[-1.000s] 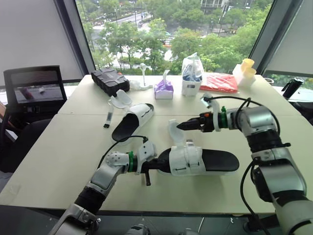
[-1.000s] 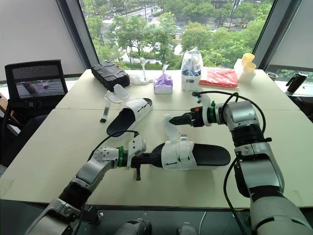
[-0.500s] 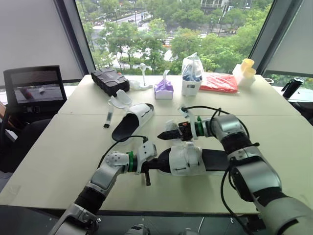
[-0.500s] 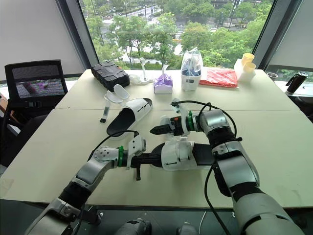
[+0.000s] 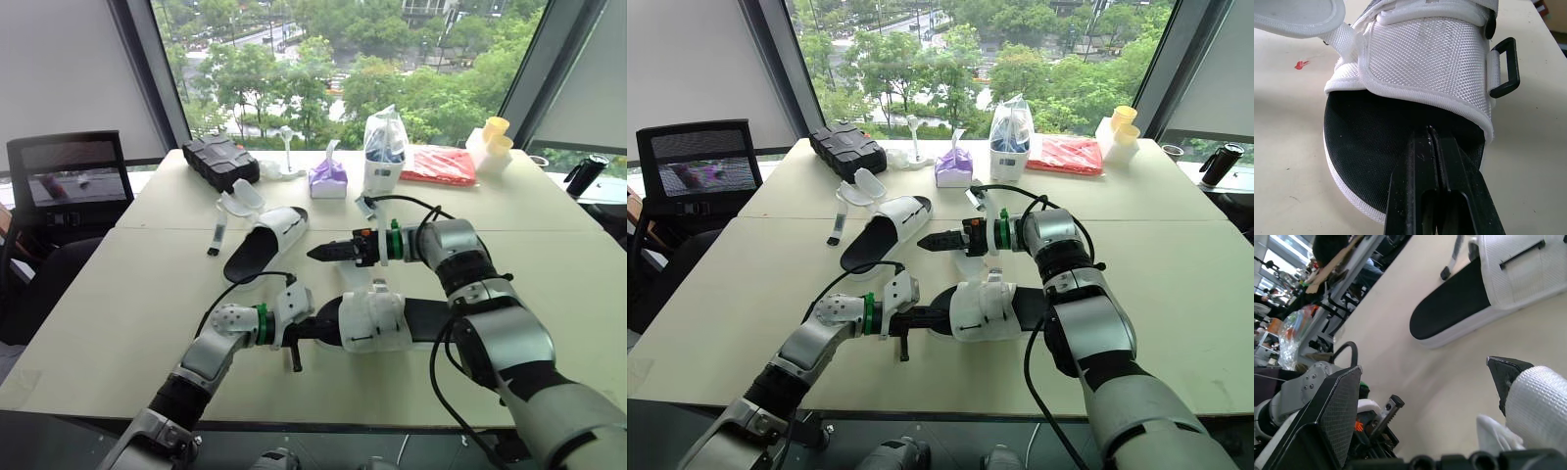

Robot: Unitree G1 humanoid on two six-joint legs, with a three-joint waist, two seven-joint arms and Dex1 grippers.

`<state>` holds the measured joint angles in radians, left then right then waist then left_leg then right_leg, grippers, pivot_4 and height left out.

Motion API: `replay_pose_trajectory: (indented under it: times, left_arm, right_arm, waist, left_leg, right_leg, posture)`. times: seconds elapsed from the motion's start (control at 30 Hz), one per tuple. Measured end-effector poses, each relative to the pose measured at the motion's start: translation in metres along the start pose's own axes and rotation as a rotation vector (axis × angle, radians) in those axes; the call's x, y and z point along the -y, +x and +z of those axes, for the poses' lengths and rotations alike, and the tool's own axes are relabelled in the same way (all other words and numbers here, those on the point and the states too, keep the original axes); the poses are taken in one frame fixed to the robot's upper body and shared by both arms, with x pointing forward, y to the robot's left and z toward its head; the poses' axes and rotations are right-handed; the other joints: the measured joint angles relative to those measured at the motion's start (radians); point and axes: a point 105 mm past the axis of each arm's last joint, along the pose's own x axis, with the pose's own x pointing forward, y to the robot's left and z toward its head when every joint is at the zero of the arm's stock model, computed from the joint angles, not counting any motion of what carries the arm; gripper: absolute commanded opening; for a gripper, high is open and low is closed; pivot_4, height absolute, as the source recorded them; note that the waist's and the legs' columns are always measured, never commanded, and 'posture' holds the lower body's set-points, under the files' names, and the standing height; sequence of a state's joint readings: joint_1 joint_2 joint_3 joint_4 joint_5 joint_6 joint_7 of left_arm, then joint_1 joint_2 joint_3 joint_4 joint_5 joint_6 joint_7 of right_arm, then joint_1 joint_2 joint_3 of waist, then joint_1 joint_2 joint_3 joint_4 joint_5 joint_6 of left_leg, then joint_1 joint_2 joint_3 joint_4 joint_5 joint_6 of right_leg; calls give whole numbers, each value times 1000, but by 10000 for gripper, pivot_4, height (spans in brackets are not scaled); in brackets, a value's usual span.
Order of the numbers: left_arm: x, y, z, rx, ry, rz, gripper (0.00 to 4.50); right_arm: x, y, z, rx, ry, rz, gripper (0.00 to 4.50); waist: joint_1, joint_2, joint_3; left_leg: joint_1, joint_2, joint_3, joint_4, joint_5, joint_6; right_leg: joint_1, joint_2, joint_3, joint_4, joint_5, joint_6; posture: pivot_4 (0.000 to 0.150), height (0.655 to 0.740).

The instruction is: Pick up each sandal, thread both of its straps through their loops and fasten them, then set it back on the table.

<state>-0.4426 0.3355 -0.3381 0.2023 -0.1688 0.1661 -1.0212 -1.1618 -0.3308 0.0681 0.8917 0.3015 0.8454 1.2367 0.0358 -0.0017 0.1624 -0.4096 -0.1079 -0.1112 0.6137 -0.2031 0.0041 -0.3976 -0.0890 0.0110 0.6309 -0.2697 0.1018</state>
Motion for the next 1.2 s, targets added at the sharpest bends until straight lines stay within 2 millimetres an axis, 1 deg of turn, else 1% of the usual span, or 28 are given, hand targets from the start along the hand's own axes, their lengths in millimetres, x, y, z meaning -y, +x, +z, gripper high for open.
replay_pose_trajectory:
  times: [0.27,0.47,0.53,0.57,0.6,0.63,0.67,0.8,0.83,0.93,1.03,1.13,1.2]
  left_arm:
    - [0,0,0,1,0,0,0]
    - [0,1,0,1,1,0,0]
    - [0,1,0,1,2,0,0]
    - [0,1,0,1,2,0,0]
    - [0,1,0,2,2,0,0]
    - [0,1,0,2,3,0,0]
    - [0,1,0,3,3,0,0]
    - [0,2,0,4,2,0,0]
    - [0,2,0,4,2,0,0]
    - [0,2,0,6,2,-1,0]
    - [0,2,0,6,3,-1,0]
    - [0,4,1,7,9,-5,0]
    - [1,4,1,10,12,-6,0]
  right_arm:
    - [-8,-1,5,-2,-19,42,44227]
    - [-14,-8,12,9,-48,48,44227]
    - [-15,-10,15,12,-66,43,39032]
    - [-16,-11,17,13,-75,42,35492]
    - [-17,-11,18,14,-83,42,30802]
    - [-18,-12,19,14,-90,43,27526]
    - [-19,-12,20,14,-100,44,21470]
    - [-22,-14,24,20,-125,48,2191]
    - [-24,-15,25,21,-135,46,985]
    - [-30,-21,28,20,-190,43,985]
    - [-37,-21,19,4,-241,49,985]
    - [-46,-24,-4,-58,-328,47,985]
    - [-55,-27,-28,-111,-395,46,985]
  waist:
    - [0,0,0]
    - [1,0,0]
    - [1,0,0]
    - [1,0,0]
    - [1,0,0]
    - [1,0,0]
    - [2,0,0]
    - [2,0,0]
    - [2,0,0]
    - [3,0,0]
    - [3,0,0]
    - [6,0,0]
    - [5,0,0]
  left_leg:
    - [0,0,0,0,0,0]
    - [0,0,0,0,0,0]
    - [0,0,0,0,0,0]
    - [0,0,0,0,0,0]
    - [0,0,0,0,0,0]
    - [0,0,0,0,0,0]
    - [0,0,0,0,0,0]
    - [0,0,0,0,0,0]
    - [0,0,0,0,0,0]
    - [0,0,0,0,0,0]
    - [0,0,0,0,0,0]
    - [-1,0,-1,0,0,0]
    - [-2,0,0,0,0,0]
  right_leg:
    - [0,0,0,0,0,0]
    - [0,0,0,0,0,0]
    - [0,0,0,0,0,0]
    - [0,0,0,0,0,0]
    - [0,0,0,0,0,0]
    - [0,0,0,0,0,0]
    - [0,0,0,0,0,0]
    - [0,-1,0,0,0,0]
    - [0,-1,0,0,0,0]
    - [0,-1,0,-1,0,0]
    - [0,-1,0,-1,0,0]
    - [1,-1,-1,-1,-1,0]
    - [0,-2,-1,-2,-1,1]
  posture:
    - [1500,7400]
    - [1500,7400]
    - [1500,7400]
    - [1500,7400]
    - [1500,7400]
    - [1500,7400]
    - [1500,7400]
    - [1500,7400]
    - [1500,7400]
    - [1500,7400]
    - [1500,7400]
    - [1500,7400]
    - [1500,7400]
